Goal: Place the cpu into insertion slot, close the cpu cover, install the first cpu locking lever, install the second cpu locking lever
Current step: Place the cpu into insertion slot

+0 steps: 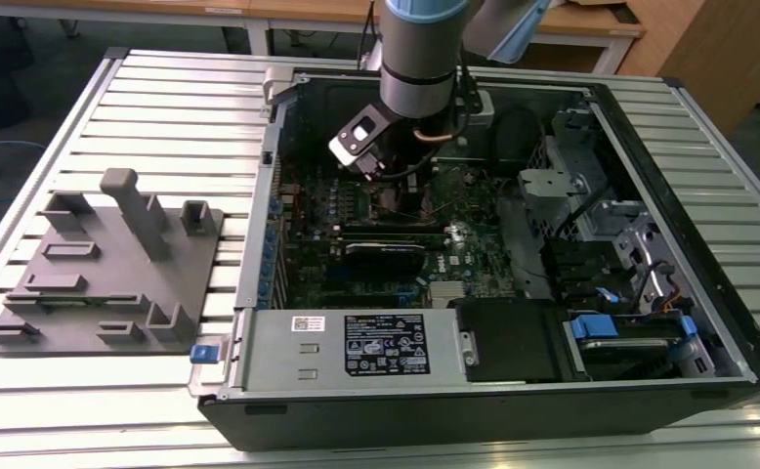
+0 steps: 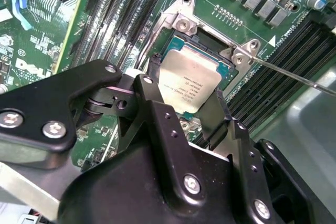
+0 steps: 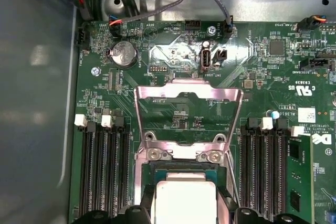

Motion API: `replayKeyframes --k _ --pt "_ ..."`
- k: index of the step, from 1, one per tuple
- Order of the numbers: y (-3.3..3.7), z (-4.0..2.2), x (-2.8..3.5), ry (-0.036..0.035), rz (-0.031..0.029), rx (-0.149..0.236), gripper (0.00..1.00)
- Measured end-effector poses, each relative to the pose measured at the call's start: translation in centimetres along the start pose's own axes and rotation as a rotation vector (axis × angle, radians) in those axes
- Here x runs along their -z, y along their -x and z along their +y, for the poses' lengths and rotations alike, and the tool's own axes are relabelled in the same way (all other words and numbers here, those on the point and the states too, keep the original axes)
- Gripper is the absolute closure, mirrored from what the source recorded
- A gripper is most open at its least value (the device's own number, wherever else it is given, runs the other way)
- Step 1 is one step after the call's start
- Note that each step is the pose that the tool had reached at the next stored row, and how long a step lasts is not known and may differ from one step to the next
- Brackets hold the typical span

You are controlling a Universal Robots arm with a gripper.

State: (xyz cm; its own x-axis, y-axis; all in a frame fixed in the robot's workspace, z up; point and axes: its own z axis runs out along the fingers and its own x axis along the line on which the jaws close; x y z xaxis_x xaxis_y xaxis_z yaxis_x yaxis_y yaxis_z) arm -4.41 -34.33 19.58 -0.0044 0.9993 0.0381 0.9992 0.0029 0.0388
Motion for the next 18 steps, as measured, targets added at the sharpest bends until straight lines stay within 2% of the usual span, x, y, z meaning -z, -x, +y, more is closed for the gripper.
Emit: replayKeyframes --k 18 --pt "-0.21 -0.02 -0.3 0.0004 0.0013 -0.011 0.46"
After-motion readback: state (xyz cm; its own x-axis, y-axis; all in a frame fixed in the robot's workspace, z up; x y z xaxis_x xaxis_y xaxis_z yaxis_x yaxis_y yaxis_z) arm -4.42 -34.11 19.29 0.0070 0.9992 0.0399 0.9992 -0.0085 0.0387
